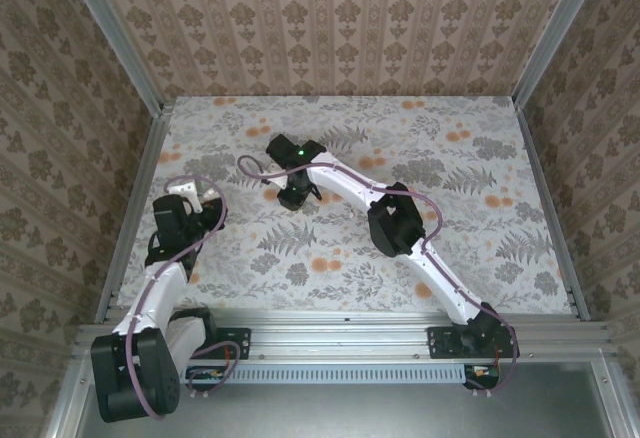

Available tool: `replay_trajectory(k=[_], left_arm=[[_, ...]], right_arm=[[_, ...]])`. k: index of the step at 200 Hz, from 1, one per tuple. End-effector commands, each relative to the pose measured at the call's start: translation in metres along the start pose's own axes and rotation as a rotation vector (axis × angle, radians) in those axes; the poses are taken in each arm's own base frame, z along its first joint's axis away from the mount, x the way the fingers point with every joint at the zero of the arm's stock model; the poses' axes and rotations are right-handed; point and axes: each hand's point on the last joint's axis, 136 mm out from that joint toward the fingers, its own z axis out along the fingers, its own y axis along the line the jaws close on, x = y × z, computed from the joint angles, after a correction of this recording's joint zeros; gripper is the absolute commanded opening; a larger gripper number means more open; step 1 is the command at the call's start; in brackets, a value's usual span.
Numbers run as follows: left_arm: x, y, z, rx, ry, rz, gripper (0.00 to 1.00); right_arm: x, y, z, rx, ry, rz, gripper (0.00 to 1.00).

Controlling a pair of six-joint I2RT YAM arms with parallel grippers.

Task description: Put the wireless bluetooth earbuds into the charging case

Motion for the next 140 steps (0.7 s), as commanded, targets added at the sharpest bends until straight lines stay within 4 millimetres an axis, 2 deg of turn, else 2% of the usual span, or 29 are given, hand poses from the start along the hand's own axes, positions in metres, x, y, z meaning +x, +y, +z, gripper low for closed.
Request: replay_trajectory(k=[1, 68, 140], left_arm=[[-0.018, -0.006, -0.003, 0.016, -0.031, 0.015, 0.06], [-0.016, -0.007, -0.003, 0.024, -0.022, 0.023, 0.06], [-0.011, -0.019, 0.001, 0.084, -0.006, 0.038, 0.06]], right_arm=[[0.007, -0.001, 0.005, 0.019, 0.027, -0.011, 0.26], [0.009, -0.002, -0.016, 0.051, -0.024, 0.039, 0.25], [0.044, 0.007, -0.033, 0.047, -0.088, 0.214, 0.25]])
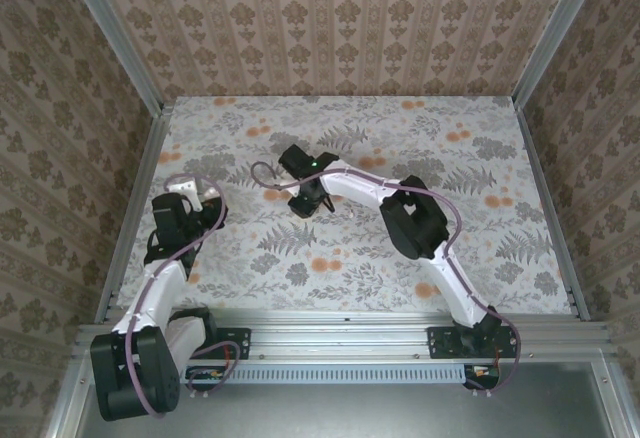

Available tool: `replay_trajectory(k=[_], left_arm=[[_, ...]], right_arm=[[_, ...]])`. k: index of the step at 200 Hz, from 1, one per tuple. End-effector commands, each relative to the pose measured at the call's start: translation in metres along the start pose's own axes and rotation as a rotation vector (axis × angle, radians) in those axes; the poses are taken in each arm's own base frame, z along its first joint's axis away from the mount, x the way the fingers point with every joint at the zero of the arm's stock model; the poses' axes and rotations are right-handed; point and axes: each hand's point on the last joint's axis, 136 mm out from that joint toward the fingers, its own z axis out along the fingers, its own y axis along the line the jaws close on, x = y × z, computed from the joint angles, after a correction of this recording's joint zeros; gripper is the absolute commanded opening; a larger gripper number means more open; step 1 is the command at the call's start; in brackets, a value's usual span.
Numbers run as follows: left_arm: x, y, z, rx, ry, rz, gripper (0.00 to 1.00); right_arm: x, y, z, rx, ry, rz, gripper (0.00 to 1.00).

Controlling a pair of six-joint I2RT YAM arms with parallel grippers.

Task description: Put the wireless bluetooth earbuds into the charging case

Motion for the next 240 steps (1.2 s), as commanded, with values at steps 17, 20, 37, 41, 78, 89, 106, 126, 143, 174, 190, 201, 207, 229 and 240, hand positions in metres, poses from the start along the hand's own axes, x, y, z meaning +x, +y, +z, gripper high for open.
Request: replay_trajectory(k=[17, 20, 37, 41, 78, 89, 106, 126, 143, 174, 190, 201, 207, 229, 240], left_arm=[[-0.007, -0.019, 0.003, 0.071, -0.006, 0.062, 0.06], [-0.005, -0.020, 0.003, 0.073, -0.001, 0.065, 0.06], [-0.002, -0.027, 0.005, 0.090, 0.010, 0.087, 0.05], [-0.002, -0.028, 0.005, 0.094, 0.011, 0.092, 0.05], [0.003, -0.048, 0.007, 0.147, 0.025, 0.161, 0.05], [0.006, -0.056, 0.007, 0.169, 0.025, 0.188, 0.05], [0.009, -0.067, 0.007, 0.203, 0.018, 0.230, 0.05], [0.013, -0.084, 0.008, 0.251, -0.003, 0.289, 0.05], [0.018, -0.098, 0.011, 0.284, -0.027, 0.336, 0.05], [0.024, -0.121, 0.019, 0.341, -0.060, 0.387, 0.05], [0.028, -0.132, 0.023, 0.373, -0.069, 0.411, 0.05], [0.030, -0.139, 0.026, 0.392, -0.073, 0.424, 0.05], [0.033, -0.144, 0.027, 0.406, -0.073, 0.432, 0.04], [0.037, -0.159, 0.031, 0.449, -0.095, 0.457, 0.04], [0.044, -0.170, 0.032, 0.480, -0.096, 0.475, 0.04]], right_arm=[[0.011, -0.004, -0.026, 0.013, -0.074, 0.140, 0.25], [0.012, -0.004, -0.028, 0.012, -0.079, 0.147, 0.25], [0.023, -0.004, -0.033, 0.010, -0.087, 0.190, 0.24], [0.019, -0.005, -0.036, 0.011, -0.116, 0.199, 0.24], [0.024, -0.003, -0.050, -0.032, -0.202, 0.284, 0.24], [0.024, -0.002, -0.055, -0.051, -0.233, 0.309, 0.24], [0.023, -0.002, -0.065, -0.084, -0.284, 0.352, 0.24], [0.020, 0.000, -0.078, -0.141, -0.359, 0.407, 0.24], [0.020, -0.002, -0.091, -0.197, -0.441, 0.470, 0.24], [0.021, -0.012, -0.121, -0.279, -0.604, 0.566, 0.24], [0.020, -0.016, -0.137, -0.318, -0.675, 0.596, 0.24], [0.021, -0.019, -0.145, -0.331, -0.707, 0.606, 0.24], [0.022, -0.019, -0.148, -0.335, -0.719, 0.609, 0.24], [0.023, -0.020, -0.159, -0.356, -0.762, 0.621, 0.24], [0.023, -0.019, -0.163, -0.368, -0.784, 0.628, 0.24]])
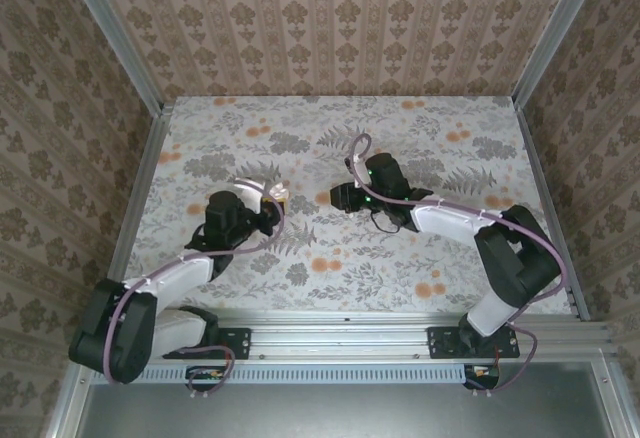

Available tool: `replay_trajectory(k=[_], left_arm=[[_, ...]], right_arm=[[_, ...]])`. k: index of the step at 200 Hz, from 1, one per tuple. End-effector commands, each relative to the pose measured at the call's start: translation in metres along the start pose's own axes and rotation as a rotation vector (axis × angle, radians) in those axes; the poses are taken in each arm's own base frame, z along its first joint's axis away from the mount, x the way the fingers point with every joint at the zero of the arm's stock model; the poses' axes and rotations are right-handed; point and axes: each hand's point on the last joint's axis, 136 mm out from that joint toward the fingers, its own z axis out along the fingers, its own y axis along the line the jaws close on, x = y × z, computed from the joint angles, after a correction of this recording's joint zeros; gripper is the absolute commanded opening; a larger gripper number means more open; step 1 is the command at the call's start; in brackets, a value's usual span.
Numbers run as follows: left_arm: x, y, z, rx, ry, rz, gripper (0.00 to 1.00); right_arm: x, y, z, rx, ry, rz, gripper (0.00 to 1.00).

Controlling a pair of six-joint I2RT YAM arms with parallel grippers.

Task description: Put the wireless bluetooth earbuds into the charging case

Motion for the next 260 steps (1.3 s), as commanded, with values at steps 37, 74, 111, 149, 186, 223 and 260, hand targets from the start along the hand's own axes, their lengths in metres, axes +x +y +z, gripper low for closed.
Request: replay_trajectory(k=[37, 74, 111, 149, 186, 223, 260], left_arm=[[-0.020, -0.036, 0.018, 0.104, -0.133, 0.118, 0.04], [-0.021, -0.047, 0.023, 0.148, -0.147, 0.141, 0.04], [-0.026, -0.054, 0.024, 0.172, -0.163, 0.158, 0.04], [-0.033, -0.063, 0.023, 0.196, -0.178, 0.173, 0.04], [-0.039, -0.071, 0.020, 0.202, -0.195, 0.199, 0.05], [-0.046, -0.077, 0.015, 0.206, -0.215, 0.241, 0.05], [-0.054, -0.081, 0.009, 0.208, -0.234, 0.252, 0.05]], right_arm=[[-0.030, 0.031, -0.022, -0.162, -0.180, 0.065, 0.24], [-0.040, 0.040, -0.032, -0.219, -0.260, 0.070, 0.24], [-0.051, 0.051, -0.040, -0.272, -0.332, 0.042, 0.24], [-0.061, 0.069, -0.041, -0.332, -0.369, -0.013, 0.25], [-0.067, 0.087, -0.036, -0.396, -0.381, -0.064, 0.25], [-0.068, 0.102, -0.031, -0.437, -0.398, -0.106, 0.24], [-0.064, 0.110, -0.025, -0.435, -0.394, -0.155, 0.24]])
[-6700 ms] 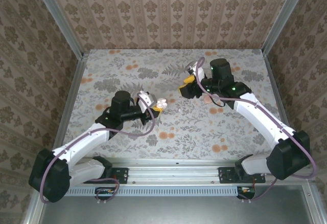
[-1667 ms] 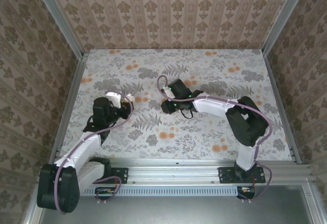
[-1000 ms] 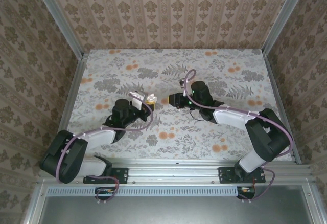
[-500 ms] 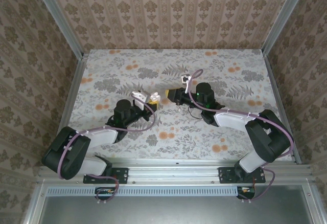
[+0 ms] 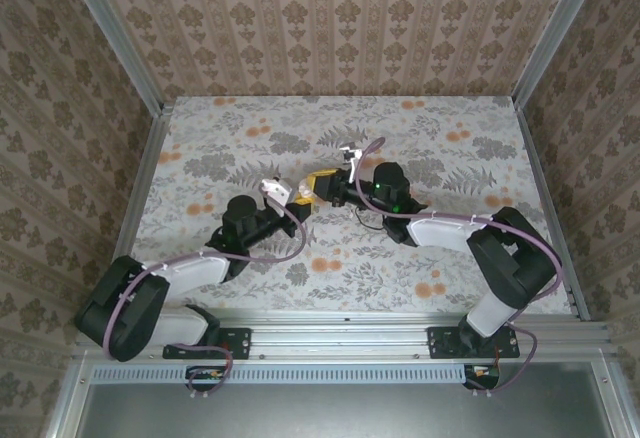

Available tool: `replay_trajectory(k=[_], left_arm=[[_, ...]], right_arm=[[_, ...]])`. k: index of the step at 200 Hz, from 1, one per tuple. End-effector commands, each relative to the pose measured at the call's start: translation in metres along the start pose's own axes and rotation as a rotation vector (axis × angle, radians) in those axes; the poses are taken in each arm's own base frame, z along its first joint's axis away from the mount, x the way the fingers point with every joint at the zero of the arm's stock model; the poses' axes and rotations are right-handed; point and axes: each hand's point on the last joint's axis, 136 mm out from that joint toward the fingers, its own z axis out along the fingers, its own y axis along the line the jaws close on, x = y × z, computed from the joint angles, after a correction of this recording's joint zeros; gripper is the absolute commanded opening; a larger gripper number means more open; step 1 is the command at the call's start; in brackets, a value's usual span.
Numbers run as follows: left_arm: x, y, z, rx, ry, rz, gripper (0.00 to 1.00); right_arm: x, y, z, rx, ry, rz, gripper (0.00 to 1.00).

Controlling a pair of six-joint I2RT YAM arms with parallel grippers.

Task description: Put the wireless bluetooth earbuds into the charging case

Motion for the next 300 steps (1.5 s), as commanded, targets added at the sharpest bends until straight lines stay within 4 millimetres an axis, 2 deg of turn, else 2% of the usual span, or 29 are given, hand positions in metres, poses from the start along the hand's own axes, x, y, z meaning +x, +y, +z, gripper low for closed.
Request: replay_trajectory(k=[1, 206, 300], left_arm=[[-0.024, -0.003, -0.001, 0.005, -0.052, 0.047, 0.05], [-0.063, 0.001, -0.018, -0.047, -0.159, 0.067, 0.05], [-0.066, 0.001, -0.018, -0.047, -0.158, 0.070, 0.05]], right_arm=[[-0.013, 0.017, 0.007, -0.056, -0.040, -0.084, 0.24], [0.006, 0.020, 0.002, -0.074, -0.010, -0.113, 0.24], [0.016, 0.029, 0.003, -0.138, 0.023, -0.128, 0.24]])
